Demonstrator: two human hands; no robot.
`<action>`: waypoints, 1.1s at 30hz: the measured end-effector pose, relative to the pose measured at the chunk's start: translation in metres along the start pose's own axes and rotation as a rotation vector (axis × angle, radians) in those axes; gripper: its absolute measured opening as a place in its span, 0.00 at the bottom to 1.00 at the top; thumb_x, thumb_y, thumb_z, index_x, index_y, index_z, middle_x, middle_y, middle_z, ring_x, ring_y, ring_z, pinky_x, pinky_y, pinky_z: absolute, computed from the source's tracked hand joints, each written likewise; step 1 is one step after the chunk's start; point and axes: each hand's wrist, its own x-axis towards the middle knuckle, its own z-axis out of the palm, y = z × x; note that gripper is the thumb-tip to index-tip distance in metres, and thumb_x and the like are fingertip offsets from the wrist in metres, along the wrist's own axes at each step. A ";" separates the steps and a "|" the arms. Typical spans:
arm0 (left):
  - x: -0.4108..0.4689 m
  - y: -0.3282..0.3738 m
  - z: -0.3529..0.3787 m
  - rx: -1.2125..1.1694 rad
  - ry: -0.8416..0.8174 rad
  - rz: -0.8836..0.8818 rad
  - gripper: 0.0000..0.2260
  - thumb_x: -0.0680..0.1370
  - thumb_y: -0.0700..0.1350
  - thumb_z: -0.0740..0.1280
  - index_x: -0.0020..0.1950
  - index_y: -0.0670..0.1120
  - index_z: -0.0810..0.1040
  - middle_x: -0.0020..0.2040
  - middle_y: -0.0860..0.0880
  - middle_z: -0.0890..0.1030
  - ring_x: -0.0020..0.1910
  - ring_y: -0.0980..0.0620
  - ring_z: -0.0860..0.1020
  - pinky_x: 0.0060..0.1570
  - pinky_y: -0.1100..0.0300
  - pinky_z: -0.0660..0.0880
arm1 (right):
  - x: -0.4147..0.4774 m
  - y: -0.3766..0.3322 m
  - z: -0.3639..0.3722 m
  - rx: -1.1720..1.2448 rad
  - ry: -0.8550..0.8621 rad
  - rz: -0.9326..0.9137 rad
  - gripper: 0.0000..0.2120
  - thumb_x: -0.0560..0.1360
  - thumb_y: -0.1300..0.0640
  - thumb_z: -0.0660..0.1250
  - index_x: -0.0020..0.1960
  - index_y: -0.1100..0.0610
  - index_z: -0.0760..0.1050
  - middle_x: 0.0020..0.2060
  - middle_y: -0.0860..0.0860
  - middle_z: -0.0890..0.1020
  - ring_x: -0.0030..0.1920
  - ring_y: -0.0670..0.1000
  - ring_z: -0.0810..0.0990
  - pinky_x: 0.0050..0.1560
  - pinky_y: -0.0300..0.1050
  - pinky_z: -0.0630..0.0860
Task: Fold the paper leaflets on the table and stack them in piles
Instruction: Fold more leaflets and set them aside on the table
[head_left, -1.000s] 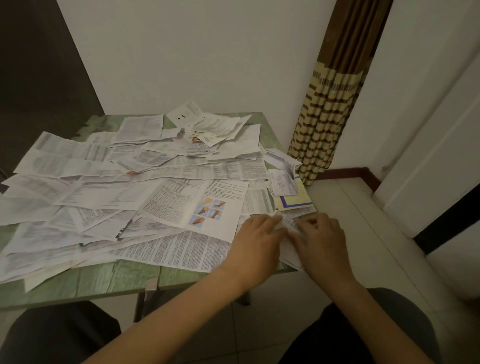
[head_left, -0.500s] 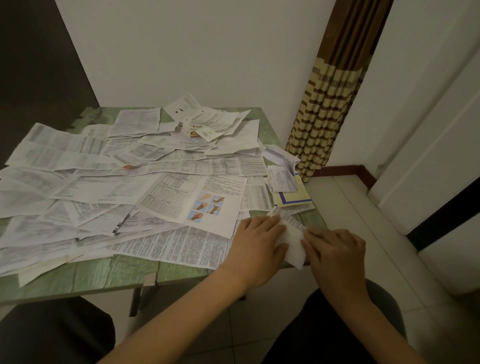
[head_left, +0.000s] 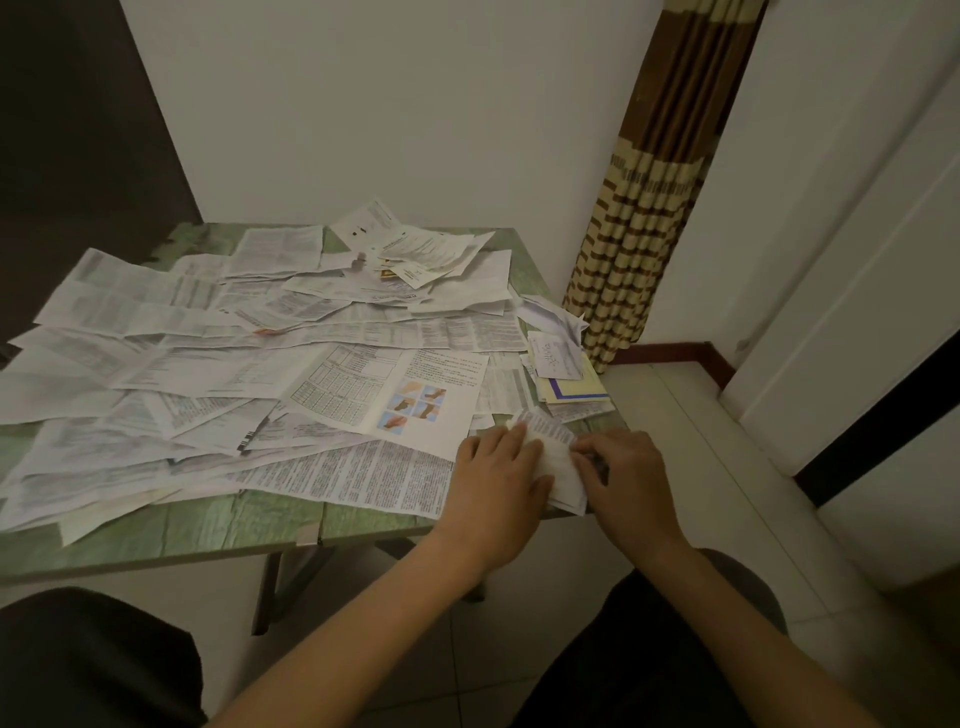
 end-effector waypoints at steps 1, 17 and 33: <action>-0.001 0.001 0.001 -0.026 0.000 -0.008 0.19 0.73 0.52 0.56 0.51 0.43 0.81 0.56 0.42 0.81 0.54 0.42 0.80 0.52 0.47 0.76 | 0.001 -0.001 -0.001 0.006 -0.004 0.005 0.03 0.73 0.62 0.69 0.47 0.59 0.80 0.42 0.55 0.81 0.43 0.49 0.70 0.42 0.47 0.71; -0.018 -0.012 -0.031 -0.194 0.163 -0.039 0.20 0.82 0.50 0.54 0.73 0.45 0.64 0.76 0.46 0.59 0.76 0.47 0.52 0.74 0.50 0.44 | 0.028 -0.031 -0.025 0.169 0.040 0.090 0.05 0.77 0.60 0.64 0.48 0.59 0.78 0.48 0.53 0.79 0.52 0.51 0.74 0.52 0.44 0.71; -0.105 -0.146 -0.091 -0.150 0.422 -0.365 0.14 0.77 0.38 0.65 0.63 0.43 0.77 0.66 0.42 0.74 0.70 0.42 0.66 0.67 0.54 0.58 | 0.057 -0.179 0.067 0.139 -0.435 -0.222 0.23 0.80 0.51 0.58 0.73 0.52 0.61 0.75 0.50 0.56 0.74 0.51 0.53 0.72 0.45 0.49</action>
